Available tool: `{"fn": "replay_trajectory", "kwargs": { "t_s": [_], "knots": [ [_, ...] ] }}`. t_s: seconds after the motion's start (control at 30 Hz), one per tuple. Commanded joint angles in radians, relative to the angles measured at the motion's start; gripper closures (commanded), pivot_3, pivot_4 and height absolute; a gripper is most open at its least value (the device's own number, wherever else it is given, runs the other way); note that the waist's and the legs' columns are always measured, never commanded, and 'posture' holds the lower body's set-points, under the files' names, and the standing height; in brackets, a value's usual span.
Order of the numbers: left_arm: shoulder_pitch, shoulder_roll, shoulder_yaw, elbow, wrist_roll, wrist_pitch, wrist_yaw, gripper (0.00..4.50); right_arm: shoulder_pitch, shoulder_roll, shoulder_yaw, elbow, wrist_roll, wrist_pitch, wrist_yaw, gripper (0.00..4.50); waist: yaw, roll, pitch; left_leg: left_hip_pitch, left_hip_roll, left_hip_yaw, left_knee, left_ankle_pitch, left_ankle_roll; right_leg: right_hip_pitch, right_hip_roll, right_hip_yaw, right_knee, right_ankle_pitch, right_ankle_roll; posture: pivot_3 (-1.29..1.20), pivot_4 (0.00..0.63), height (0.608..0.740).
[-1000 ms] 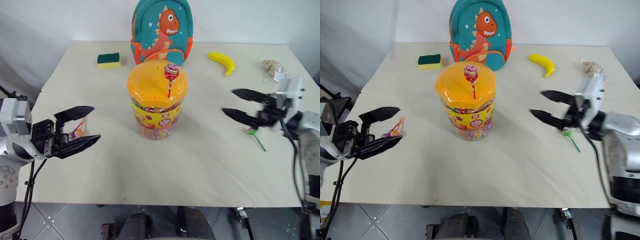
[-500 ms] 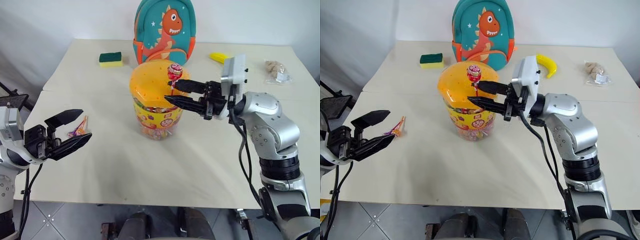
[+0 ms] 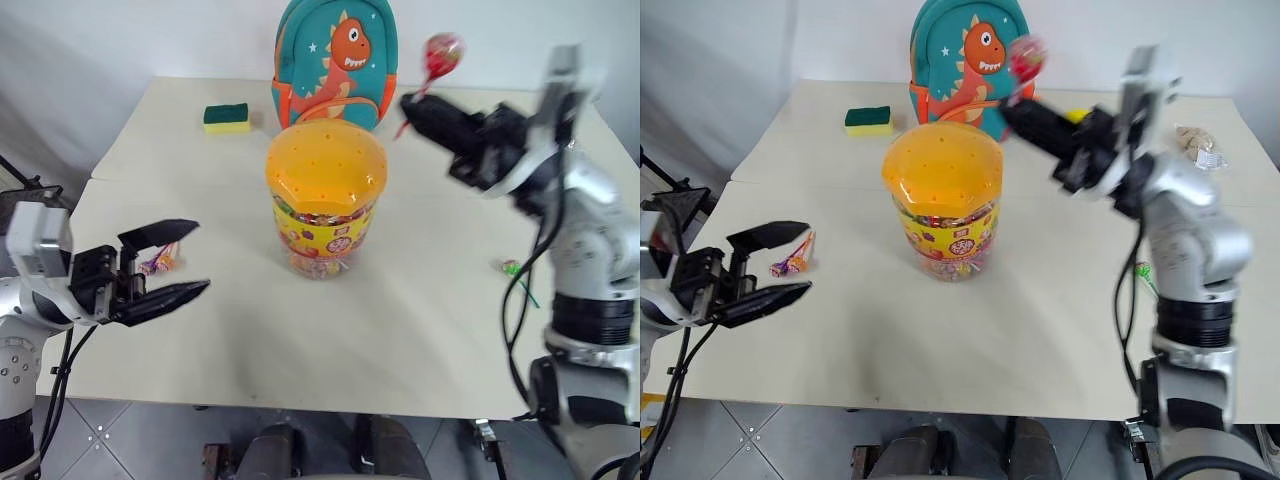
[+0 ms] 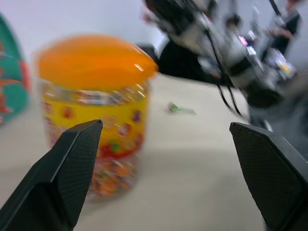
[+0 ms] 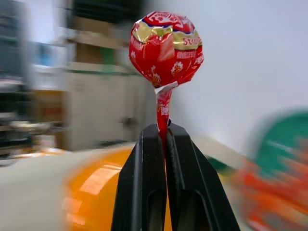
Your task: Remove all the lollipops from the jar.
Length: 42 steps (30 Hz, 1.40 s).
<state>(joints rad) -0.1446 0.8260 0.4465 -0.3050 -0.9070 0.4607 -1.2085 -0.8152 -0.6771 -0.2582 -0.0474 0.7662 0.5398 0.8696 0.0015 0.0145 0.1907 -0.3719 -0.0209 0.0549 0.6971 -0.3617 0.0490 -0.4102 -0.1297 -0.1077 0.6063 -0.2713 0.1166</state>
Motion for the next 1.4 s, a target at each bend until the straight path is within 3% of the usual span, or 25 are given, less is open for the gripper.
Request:
{"fn": "replay_trajectory", "kwargs": {
  "t_s": [0.03, 0.13, 0.3, 0.43, 0.63, 0.77, 0.97, 1.03, 1.1, 1.2, 1.33, 1.4],
  "knots": [
    [-0.016, 0.028, -0.052, -0.022, 0.053, -0.05, -0.064, 0.0, 0.051, -0.189, -0.05, 0.074, -0.102, 0.045, 0.008, 4.47, -0.002, 0.0, 0.0, 0.0, 0.0, 0.0, -0.001, 0.0, 0.001, 0.0, 0.0, 0.0, -0.001, 0.0, 0.0, 0.0, 0.15, 0.74],
    [-0.051, 0.026, -0.108, 0.006, 0.085, -0.069, -0.093, 0.0, 0.204, -0.368, -0.024, 0.165, -0.25, 0.034, 0.034, 4.47, -0.001, 0.0, 0.0, 0.0, 0.0, 0.002, -0.002, 0.0, 0.001, 0.0, 0.0, 0.0, -0.003, 0.0, 0.0, 0.0, 0.15, 0.74],
    [-0.079, 0.022, -0.15, 0.048, 0.122, -0.089, -0.119, 0.0, 0.456, -0.507, 0.044, 0.187, -0.439, 0.023, 0.014, 4.47, -0.005, 0.001, 0.001, 0.002, 0.001, 0.009, -0.002, 0.001, 0.002, 0.0, 0.001, -0.002, -0.003, 0.001, 0.002, 0.0, 0.15, 0.74],
    [-0.089, 0.025, -0.173, 0.07, 0.151, -0.084, -0.11, 0.0, 0.591, -0.5, 0.051, 0.194, -0.5, -0.006, 0.005, 4.47, -0.006, 0.001, 0.0, 0.003, 0.003, 0.011, -0.001, 0.001, 0.002, 0.0, 0.001, -0.002, -0.002, 0.001, 0.002, 0.0, 0.15, 0.74],
    [-0.116, 0.015, -0.201, 0.083, 0.18, -0.085, -0.08, 0.0, 0.633, -0.441, 0.061, 0.301, -0.547, -0.051, -0.019, 4.47, 0.002, 0.001, 0.0, 0.002, 0.003, 0.01, 0.0, 0.001, 0.001, 0.0, 0.001, -0.001, -0.002, 0.001, 0.002, 0.0, 0.15, 0.74],
    [-0.13, 0.007, -0.197, 0.081, 0.203, -0.089, -0.039, 0.0, 0.65, -0.446, 0.047, 0.3, -0.539, -0.023, 0.004, 3.54, 0.008, 0.001, 0.001, 0.002, 0.002, 0.009, 0.001, 0.001, 0.002, 0.001, 0.001, -0.001, -0.002, 0.001, 0.002, 0.0, 0.15, 0.74],
    [-0.131, 0.006, -0.175, 0.106, 0.219, -0.103, -0.007, 0.0, 0.673, -0.47, -0.03, 0.286, -0.521, -0.037, 0.037, 1.47, 0.008, 0.001, 0.001, 0.002, 0.002, 0.008, 0.001, 0.001, 0.002, 0.001, 0.001, -0.002, -0.003, 0.001, 0.002, 0.0, 0.15, 0.74],
    [-0.131, 0.006, -0.162, 0.122, 0.223, -0.101, 0.017, 0.0, 0.689, -0.469, -0.087, 0.282, -0.49, -0.116, 0.101, 0.82, 0.009, 0.001, 0.001, 0.002, 0.002, 0.008, 0.001, 0.001, 0.002, 0.001, 0.002, -0.002, -0.003, 0.001, 0.002, 0.0, 0.15, 0.74],
    [-0.13, 0.008, -0.13, 0.17, 0.238, -0.118, 0.044, 0.0, 0.629, -0.371, -0.271, 0.252, -0.278, -0.292, 0.284, 0.08, 0.01, 0.001, 0.001, 0.002, 0.002, 0.009, 0.001, 0.001, 0.002, 0.001, 0.005, -0.002, -0.003, 0.001, 0.003, 0.0, 0.15, 0.74],
    [-0.13, 0.007, -0.109, 0.219, 0.257, -0.144, 0.059, 0.0, 0.619, -0.31, -0.344, 0.2, -0.182, -0.357, 0.372, 0.03, 0.006, 0.001, 0.001, 0.003, 0.005, 0.01, 0.0, 0.0, 0.001, 0.001, 0.01, -0.001, -0.004, 0.002, 0.004, 0.0, 0.15, 0.74],
    [-0.089, 0.019, -0.055, 0.25, 0.272, -0.184, 0.066, 0.0, 0.638, -0.279, -0.281, -0.01, -0.104, -0.309, 0.406, 0.03, 0.008, 0.0, 0.0, 0.003, 0.007, 0.009, 0.001, 0.0, 0.0, 0.001, 0.011, 0.0, -0.005, 0.002, 0.003, 0.0, 0.15, 0.74],
    [-0.031, 0.031, -0.017, 0.252, 0.279, -0.191, 0.059, 0.0, 0.653, -0.239, -0.205, -0.128, -0.115, -0.372, 0.435, 0.03, 0.006, 0.0, 0.0, 0.003, 0.007, 0.008, 0.001, 0.0, 0.0, 0.001, 0.011, 0.001, -0.005, 0.002, 0.003, 0.0, 0.15, 0.74]
  ]
}}
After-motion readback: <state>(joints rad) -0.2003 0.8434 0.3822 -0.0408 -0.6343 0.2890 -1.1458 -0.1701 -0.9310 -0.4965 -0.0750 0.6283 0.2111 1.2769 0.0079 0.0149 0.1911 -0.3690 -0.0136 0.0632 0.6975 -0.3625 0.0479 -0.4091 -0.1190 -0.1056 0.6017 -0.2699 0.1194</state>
